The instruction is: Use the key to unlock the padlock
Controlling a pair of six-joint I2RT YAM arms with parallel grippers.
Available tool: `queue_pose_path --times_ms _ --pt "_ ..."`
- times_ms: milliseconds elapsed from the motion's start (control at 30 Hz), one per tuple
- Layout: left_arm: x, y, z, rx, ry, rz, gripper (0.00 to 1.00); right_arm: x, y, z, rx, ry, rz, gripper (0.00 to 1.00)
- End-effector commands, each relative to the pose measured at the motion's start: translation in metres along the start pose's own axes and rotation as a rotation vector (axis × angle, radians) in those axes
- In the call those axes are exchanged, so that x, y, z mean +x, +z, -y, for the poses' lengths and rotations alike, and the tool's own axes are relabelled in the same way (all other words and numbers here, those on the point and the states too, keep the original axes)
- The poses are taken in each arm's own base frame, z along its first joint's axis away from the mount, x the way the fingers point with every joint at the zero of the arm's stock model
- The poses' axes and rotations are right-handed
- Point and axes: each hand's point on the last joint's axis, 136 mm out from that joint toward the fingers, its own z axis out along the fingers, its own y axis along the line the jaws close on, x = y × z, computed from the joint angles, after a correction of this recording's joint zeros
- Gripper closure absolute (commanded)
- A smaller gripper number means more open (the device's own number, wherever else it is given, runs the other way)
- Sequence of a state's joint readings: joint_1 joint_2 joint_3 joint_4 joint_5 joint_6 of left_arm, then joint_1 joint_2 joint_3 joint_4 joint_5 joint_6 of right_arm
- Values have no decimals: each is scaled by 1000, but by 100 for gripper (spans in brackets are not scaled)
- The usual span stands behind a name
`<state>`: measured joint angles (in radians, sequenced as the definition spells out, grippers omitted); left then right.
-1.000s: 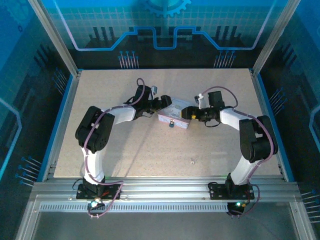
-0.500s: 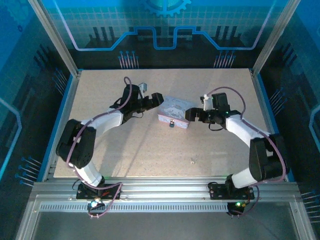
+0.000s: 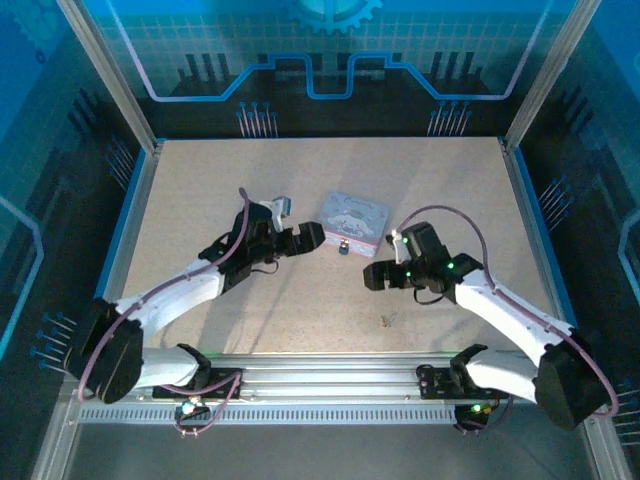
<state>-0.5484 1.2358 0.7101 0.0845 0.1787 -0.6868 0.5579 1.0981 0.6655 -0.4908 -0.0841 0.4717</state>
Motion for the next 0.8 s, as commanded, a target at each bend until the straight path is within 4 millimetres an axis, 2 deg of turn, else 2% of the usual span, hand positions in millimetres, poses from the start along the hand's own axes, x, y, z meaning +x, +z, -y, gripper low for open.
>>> queue_pose_path --times_ms 0,100,233,333,567,767 --pt "23 -6 -8 -32 -33 -22 6 43 1 12 96 31 -100 18" --pt "40 -5 -7 -24 -37 -48 6 68 3 15 123 33 -145 24" --pt "58 0 -5 -18 -35 -80 6 88 6 16 134 30 -179 31" --pt "67 5 -5 -10 -36 -99 6 92 7 15 154 12 -199 37" --pt "69 12 -4 -5 -36 -105 6 91 13 13 202 -38 -249 49" --pt "69 14 -5 -10 -26 -106 6 87 20 7 206 -65 -263 54"
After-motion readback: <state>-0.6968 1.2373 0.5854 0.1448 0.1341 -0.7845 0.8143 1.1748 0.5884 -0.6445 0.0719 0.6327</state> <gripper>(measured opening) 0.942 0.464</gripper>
